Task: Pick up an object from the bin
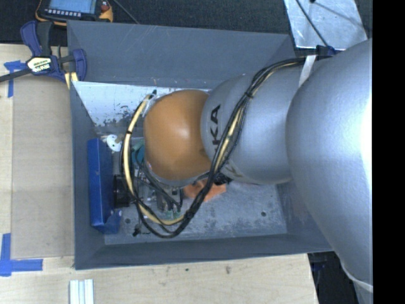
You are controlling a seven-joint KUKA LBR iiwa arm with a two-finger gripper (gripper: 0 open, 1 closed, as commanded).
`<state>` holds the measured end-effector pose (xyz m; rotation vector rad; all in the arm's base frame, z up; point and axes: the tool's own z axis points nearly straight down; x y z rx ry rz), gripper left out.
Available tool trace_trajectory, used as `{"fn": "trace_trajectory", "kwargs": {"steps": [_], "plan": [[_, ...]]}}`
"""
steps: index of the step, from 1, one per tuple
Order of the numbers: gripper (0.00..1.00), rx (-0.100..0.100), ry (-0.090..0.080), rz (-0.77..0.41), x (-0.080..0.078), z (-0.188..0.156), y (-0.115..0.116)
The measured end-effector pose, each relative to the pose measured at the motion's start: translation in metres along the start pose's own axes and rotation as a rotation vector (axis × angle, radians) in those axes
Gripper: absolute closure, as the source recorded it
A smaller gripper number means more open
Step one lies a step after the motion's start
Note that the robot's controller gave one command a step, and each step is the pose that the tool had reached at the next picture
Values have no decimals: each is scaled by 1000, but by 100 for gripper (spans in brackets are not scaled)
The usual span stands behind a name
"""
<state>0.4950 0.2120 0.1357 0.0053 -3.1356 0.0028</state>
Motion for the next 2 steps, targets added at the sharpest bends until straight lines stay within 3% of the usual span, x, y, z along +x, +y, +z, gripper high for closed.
{"fn": "trace_trajectory", "kwargs": {"steps": [1, 2], "plan": [[0, -3, -8, 3, -2, -5, -1], [0, -2, -8, -38, -56, -22, 21]]}}
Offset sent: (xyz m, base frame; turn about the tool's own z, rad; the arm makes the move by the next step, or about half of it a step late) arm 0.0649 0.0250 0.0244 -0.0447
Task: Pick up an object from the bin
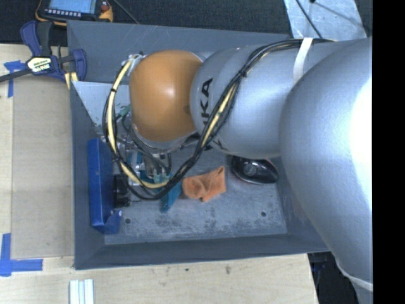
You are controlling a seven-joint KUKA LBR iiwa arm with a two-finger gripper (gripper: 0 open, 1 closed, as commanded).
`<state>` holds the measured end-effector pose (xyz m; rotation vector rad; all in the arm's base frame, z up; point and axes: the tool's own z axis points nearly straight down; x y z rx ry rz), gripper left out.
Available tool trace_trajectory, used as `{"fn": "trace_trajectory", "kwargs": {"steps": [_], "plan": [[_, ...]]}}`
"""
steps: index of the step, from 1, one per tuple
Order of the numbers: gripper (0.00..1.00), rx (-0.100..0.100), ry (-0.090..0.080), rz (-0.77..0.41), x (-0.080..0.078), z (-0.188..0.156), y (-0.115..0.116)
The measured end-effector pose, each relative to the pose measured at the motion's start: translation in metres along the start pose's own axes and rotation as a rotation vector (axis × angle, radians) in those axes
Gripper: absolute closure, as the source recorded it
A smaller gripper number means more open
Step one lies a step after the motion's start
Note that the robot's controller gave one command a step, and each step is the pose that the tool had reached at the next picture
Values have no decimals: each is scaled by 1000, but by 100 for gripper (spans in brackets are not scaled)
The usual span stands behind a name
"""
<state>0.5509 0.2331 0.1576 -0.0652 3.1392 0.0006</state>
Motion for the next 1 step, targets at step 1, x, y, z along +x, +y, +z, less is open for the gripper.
{"fn": "trace_trajectory", "kwargs": {"steps": [1], "plan": [[0, -3, -3, -52, -4, 50, 3]]}}
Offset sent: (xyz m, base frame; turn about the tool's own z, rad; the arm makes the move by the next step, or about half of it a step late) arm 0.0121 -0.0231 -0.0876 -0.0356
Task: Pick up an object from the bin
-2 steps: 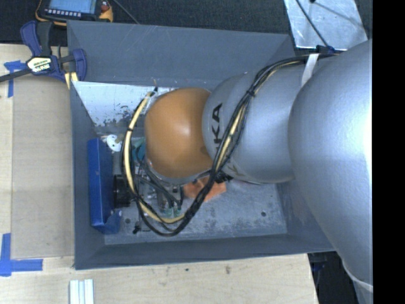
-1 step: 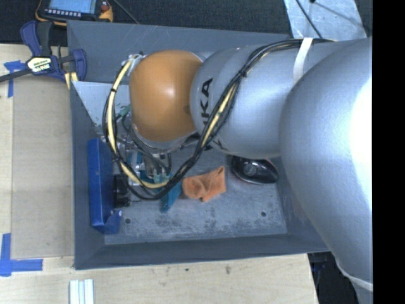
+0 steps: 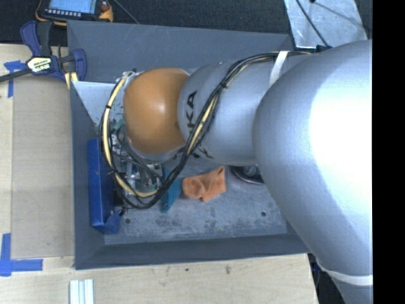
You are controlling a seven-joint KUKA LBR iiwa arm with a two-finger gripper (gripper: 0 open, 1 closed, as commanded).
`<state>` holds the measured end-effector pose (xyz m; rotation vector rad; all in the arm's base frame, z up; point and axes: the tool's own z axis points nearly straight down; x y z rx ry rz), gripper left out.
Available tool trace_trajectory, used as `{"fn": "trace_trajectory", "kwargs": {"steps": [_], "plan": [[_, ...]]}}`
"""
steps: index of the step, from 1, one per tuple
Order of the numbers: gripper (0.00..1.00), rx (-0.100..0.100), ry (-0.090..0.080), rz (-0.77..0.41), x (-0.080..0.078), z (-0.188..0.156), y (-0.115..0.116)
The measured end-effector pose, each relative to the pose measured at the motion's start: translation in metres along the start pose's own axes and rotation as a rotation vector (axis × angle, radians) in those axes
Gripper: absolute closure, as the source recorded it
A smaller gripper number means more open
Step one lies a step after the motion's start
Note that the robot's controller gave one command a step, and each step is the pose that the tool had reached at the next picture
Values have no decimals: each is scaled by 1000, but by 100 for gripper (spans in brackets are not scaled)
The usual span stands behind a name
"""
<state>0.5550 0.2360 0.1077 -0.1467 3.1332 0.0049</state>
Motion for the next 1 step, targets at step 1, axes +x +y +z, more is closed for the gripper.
{"fn": "trace_trajectory", "kwargs": {"steps": [1], "plan": [[100, -4, -10, 9, -3, 3, -7]]}}
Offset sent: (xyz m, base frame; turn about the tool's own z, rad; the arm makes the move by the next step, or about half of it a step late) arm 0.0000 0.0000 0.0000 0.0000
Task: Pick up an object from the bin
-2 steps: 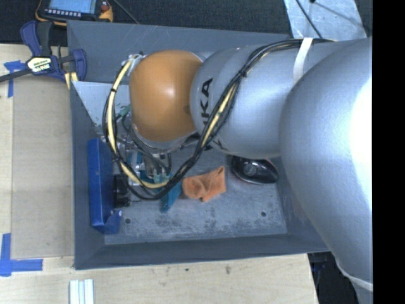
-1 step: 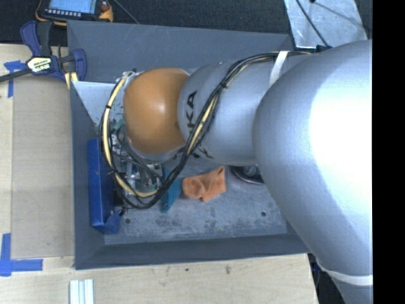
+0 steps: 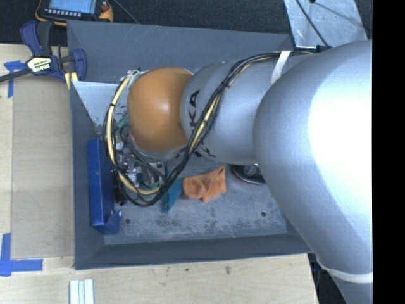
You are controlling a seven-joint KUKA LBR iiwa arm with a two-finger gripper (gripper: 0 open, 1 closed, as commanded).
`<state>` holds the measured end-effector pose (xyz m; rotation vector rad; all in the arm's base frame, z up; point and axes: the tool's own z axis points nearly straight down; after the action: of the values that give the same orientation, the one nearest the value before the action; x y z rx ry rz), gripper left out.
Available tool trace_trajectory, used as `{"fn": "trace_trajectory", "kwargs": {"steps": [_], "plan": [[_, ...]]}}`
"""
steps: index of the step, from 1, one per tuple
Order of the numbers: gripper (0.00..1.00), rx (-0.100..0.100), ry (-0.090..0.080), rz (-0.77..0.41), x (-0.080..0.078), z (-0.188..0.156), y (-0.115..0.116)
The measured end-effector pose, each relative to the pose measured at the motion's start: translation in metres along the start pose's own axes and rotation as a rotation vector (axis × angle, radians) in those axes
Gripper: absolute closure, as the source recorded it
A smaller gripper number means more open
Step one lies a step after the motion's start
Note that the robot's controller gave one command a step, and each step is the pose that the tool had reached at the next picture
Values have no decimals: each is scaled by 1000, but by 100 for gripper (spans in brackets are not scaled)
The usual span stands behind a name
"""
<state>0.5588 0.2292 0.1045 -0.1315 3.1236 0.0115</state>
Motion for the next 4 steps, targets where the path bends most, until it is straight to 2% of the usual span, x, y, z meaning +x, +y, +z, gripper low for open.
{"fn": "trace_trajectory", "kwargs": {"steps": [1, 2, 3, 4], "plan": [[100, 0, 0, 0, 0, 0, 0], [100, 8, 17, 47, 51, -26, -4], [100, 7, 17, 24, 36, -90, -4], [100, 3, 4, 37, 22, -57, -1]]}}
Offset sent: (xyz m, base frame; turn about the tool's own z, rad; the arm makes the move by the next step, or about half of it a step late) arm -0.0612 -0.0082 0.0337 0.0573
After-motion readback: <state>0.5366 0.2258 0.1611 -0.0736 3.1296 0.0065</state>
